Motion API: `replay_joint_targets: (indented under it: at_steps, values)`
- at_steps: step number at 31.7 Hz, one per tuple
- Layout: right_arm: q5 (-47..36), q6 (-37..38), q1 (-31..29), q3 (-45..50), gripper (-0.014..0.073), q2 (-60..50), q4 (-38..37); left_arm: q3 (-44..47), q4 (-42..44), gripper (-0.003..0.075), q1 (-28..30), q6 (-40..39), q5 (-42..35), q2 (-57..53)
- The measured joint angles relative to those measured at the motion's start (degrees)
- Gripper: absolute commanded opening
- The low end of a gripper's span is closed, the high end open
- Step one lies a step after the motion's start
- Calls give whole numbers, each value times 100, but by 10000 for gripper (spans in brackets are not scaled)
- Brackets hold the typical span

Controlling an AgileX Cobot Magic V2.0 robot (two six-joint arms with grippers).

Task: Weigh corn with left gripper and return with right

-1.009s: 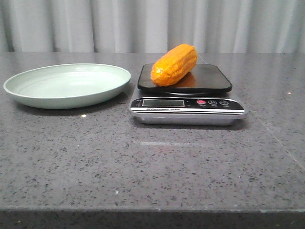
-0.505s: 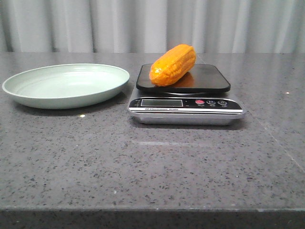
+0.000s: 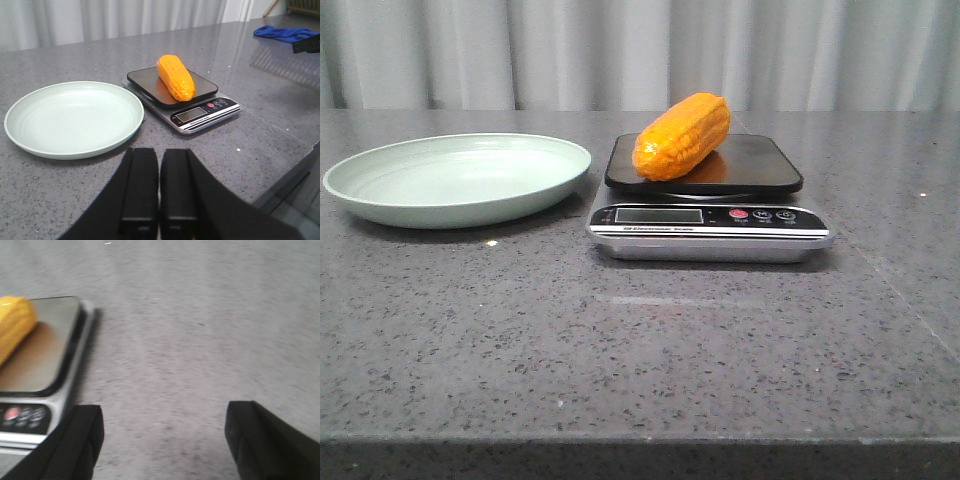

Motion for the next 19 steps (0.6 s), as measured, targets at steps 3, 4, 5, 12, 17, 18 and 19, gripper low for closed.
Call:
replay_joint_targets:
  at_steps: [3, 4, 5, 12, 17, 18, 19]
  values:
    - [288, -18, 461, -494, 602, 236, 14, 0, 0, 134, 0, 11, 0, 0]
    - [348, -18, 604, -645, 602, 362, 14, 0, 0, 134, 0, 10, 0, 0]
    - [405, -27, 773, -829, 602, 511, 14, 0, 0, 134, 0, 10, 0, 0]
    - [1052, 526, 1528, -2096, 602, 1820, 36, 0, 0, 134, 0, 10, 0, 0]
    - [1884, 805, 1770, -3251, 602, 2964, 36, 0, 0, 134, 0, 10, -10, 0]
    - [2051, 889, 1832, -3516, 602, 3217, 36, 0, 0, 134, 0, 10, -10, 0]
    - [2161, 968, 1884, -3766, 602, 3458, 13, 0, 0, 134, 0, 10, -10, 0]
